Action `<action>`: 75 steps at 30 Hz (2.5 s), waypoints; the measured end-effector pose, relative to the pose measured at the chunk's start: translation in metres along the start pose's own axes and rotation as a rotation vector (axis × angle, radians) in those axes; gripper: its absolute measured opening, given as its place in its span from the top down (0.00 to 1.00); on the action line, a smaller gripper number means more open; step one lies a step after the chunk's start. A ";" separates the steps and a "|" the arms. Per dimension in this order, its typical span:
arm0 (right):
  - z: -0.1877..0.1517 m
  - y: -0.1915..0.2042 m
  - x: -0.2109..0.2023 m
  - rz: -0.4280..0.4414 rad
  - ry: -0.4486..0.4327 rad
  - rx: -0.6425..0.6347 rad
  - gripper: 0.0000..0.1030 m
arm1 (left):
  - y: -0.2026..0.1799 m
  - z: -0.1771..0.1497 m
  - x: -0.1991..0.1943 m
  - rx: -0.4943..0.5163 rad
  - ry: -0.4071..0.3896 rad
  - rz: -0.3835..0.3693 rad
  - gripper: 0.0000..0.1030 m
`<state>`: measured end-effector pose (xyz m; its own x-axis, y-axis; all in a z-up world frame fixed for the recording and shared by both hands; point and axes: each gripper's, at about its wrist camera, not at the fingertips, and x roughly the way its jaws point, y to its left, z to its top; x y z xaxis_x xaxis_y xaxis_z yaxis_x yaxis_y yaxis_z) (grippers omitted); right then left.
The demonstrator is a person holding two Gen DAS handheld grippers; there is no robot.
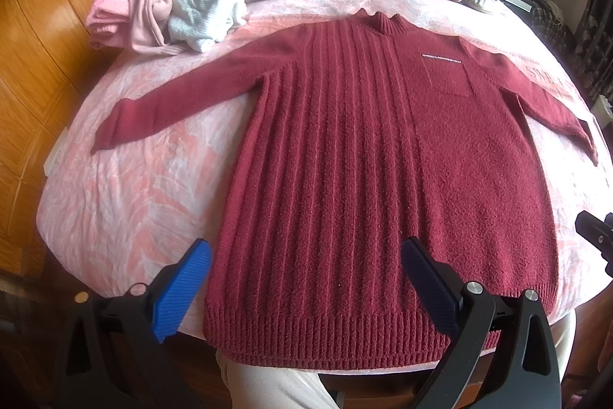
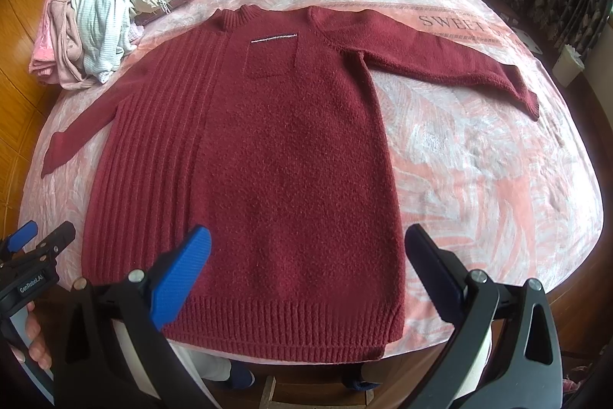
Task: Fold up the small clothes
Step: 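Move the right tool to the sleeve cuff and grasp it, then carry the cuff with the right tool across the sweater body and release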
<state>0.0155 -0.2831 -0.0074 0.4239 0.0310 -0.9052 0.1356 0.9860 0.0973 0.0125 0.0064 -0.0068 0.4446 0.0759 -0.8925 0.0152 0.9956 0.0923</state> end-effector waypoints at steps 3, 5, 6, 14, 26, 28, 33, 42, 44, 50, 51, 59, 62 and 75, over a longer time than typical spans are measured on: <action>0.001 -0.001 0.002 0.001 0.001 -0.001 0.03 | -0.001 0.000 0.001 0.000 0.001 0.000 0.04; 0.002 -0.003 0.004 -0.005 0.003 -0.002 0.03 | -0.005 0.002 0.006 0.000 0.006 -0.002 0.04; 0.004 -0.007 0.006 -0.008 0.006 0.000 0.03 | -0.007 0.004 0.010 -0.003 0.009 -0.002 0.04; 0.062 -0.107 0.022 -0.118 -0.029 0.083 0.03 | -0.064 0.061 0.037 0.027 -0.017 -0.026 0.04; 0.158 -0.338 0.083 -0.235 0.010 0.319 0.03 | -0.202 0.169 0.089 0.080 -0.071 -0.082 0.03; 0.163 -0.366 0.099 -0.239 0.050 0.345 0.03 | -0.220 0.178 0.098 0.087 -0.068 -0.085 0.03; 0.166 -0.408 0.139 -0.220 0.134 0.360 0.03 | -0.261 0.196 0.121 0.107 -0.046 -0.098 0.03; 0.163 -0.440 0.179 -0.142 0.184 0.415 0.03 | -0.300 0.202 0.141 0.166 -0.033 -0.088 0.03; 0.160 -0.444 0.184 -0.121 0.190 0.436 0.04 | -0.299 0.202 0.146 0.164 -0.022 -0.085 0.03; 0.155 -0.446 0.188 -0.087 0.179 0.456 0.12 | -0.290 0.202 0.156 0.160 -0.009 -0.060 0.03; 0.155 -0.446 0.187 -0.086 0.173 0.458 0.19 | -0.288 0.202 0.157 0.158 -0.007 -0.056 0.03; 0.172 -0.432 0.174 -0.037 0.137 0.407 0.81 | -0.259 0.199 0.168 0.120 0.020 -0.032 0.03; 0.177 -0.426 0.164 -0.038 0.117 0.395 0.85 | -0.245 0.198 0.170 0.100 0.026 -0.022 0.03; 0.220 -0.331 0.106 0.073 -0.052 0.278 0.86 | -0.173 0.207 0.171 0.023 0.027 0.024 0.03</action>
<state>0.2126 -0.6426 -0.0443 0.4857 0.0851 -0.8700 0.3399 0.8985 0.2777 0.2717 -0.1643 -0.0840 0.4207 0.1015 -0.9015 0.0251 0.9920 0.1234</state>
